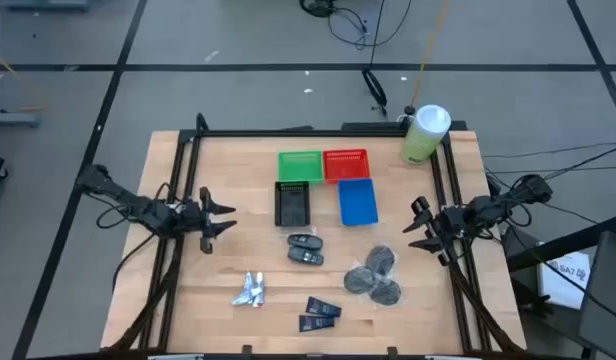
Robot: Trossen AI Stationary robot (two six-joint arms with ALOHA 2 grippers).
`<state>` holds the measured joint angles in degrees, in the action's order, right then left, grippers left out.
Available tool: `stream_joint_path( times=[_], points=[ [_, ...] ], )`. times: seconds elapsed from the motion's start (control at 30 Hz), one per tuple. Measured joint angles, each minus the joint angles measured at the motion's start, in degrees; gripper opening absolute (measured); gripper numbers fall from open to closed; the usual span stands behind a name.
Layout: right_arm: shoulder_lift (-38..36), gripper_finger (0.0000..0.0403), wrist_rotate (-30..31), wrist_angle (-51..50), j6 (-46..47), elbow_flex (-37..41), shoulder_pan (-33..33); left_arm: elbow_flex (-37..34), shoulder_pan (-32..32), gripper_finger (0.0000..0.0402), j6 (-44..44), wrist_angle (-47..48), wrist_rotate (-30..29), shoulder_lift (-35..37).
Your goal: Pick & Place Travel size toiletries
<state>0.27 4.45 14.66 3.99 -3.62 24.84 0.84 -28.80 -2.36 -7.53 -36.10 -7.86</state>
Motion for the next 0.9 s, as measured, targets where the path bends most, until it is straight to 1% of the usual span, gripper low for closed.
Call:
stream_joint_path(
  times=[0.1, 0.53, 0.7, 0.8, 0.9],
  points=[
    [0.0, 0.0155, 0.0, 0.4, -0.2, 0.0, 0.0, 0.0, 0.0, 0.0163, 1.2, 0.0, 0.0, 0.0],
    [0.0, 0.0155, 0.0, 0.5, -0.3, 0.0, 0.0, 0.0, 0.0, 0.0163, 0.9, 0.0, 0.0, 0.0],
    [0.0, 0.0155, 0.0, 3.2, -0.3, 0.0, 0.0, 0.0, 0.0, 0.0163, 0.0, 0.0, 0.0, 0.0],
    [0.9, 0.0155, 0.9, 10.6, -0.3, 0.0, 0.0, 0.0, 0.0, 0.0163, -0.8, 0.0, 0.0, 0.0],
    [3.9, 0.0155, 1.9, 17.6, -1.6, 0.0, 0.0, 0.1, 0.0, 0.0163, -0.7, 0.0, 0.0, 0.0]
  ],
)
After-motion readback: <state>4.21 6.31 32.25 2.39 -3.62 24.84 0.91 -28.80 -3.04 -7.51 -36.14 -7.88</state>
